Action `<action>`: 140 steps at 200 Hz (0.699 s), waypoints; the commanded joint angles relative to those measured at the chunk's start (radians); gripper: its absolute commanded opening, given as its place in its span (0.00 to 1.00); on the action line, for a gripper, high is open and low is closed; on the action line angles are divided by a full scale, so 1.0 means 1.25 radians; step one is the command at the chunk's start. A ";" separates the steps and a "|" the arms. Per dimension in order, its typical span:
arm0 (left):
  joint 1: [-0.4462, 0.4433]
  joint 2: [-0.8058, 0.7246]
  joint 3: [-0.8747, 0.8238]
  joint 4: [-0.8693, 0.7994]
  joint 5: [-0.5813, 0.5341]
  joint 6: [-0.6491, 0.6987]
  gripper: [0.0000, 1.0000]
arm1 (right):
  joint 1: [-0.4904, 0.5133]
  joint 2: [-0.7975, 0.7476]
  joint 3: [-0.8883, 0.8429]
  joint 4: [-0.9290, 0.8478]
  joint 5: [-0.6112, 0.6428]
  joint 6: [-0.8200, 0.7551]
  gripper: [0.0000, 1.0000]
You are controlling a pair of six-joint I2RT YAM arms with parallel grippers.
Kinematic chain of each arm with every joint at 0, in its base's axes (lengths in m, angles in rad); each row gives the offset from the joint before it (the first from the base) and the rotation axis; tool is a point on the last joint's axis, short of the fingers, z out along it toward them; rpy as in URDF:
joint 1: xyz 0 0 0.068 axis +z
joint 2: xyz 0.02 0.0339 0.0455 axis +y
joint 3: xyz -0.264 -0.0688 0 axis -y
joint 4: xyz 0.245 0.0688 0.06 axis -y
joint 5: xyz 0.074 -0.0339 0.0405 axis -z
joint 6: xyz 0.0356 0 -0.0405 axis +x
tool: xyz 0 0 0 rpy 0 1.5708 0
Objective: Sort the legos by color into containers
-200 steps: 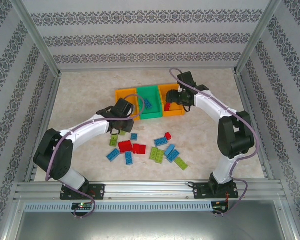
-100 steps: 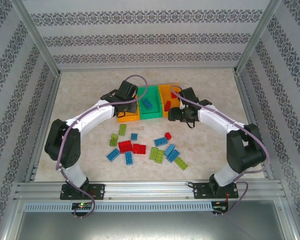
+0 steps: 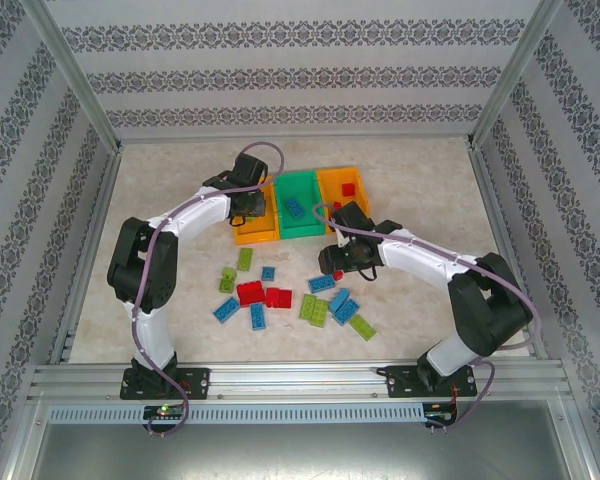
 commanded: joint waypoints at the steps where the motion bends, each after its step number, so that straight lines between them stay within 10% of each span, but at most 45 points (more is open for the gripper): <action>1: 0.000 -0.006 0.003 0.002 0.008 -0.031 0.39 | 0.005 0.028 -0.015 0.011 0.011 -0.012 0.63; 140: 0.000 -0.158 -0.119 0.032 0.045 -0.024 0.64 | 0.002 0.069 -0.025 0.021 0.061 -0.017 0.31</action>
